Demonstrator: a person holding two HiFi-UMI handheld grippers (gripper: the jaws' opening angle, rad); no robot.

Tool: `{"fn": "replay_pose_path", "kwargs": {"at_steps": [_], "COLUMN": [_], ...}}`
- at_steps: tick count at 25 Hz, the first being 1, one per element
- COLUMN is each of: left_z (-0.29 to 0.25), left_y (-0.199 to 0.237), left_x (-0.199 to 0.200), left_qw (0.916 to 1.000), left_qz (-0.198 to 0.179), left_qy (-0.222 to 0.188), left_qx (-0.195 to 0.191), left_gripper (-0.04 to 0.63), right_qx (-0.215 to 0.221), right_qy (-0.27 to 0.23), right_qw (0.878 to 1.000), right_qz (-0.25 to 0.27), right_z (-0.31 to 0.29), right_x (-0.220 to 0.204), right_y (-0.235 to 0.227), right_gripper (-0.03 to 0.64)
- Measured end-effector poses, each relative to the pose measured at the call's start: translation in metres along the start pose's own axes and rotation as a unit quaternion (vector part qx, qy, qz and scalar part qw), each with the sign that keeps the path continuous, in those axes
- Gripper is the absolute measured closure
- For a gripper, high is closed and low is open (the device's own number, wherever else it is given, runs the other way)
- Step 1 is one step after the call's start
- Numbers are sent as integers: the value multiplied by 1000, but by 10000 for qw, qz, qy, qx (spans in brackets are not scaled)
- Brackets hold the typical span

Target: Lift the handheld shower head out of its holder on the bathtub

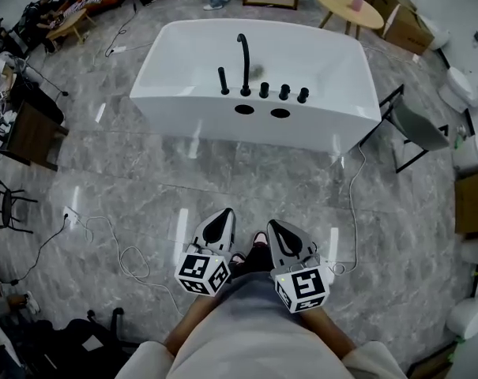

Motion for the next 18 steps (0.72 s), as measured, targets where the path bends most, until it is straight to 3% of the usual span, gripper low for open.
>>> {"fn": "replay_pose_path", "kwargs": {"at_steps": [10,18], "left_z": [-46,-67], "left_y": [-18,-19], "left_x": [34,48], "left_qw": [9992,9992], "left_qz": [-359,-392], "left_qy": [-179,-108], "left_qx": [53,45], "left_gripper": [591,591], "right_qx": [333,437], "right_qy": [-339,-232], "right_qw": [9988,9987], "right_qz": [152,88], "right_z": [-27,-41], "right_x": [29,39], "right_y": [-52,-69], "right_gripper": [597,596]}}
Point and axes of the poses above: the fingertips, and each gripper's own axes: z backward along the fingers, y to its left, x out of its top, the point moved 9 cm from there along z, backward along the fingers, and after that the axes turned 15 degrees about y, right-handed, at the moved point
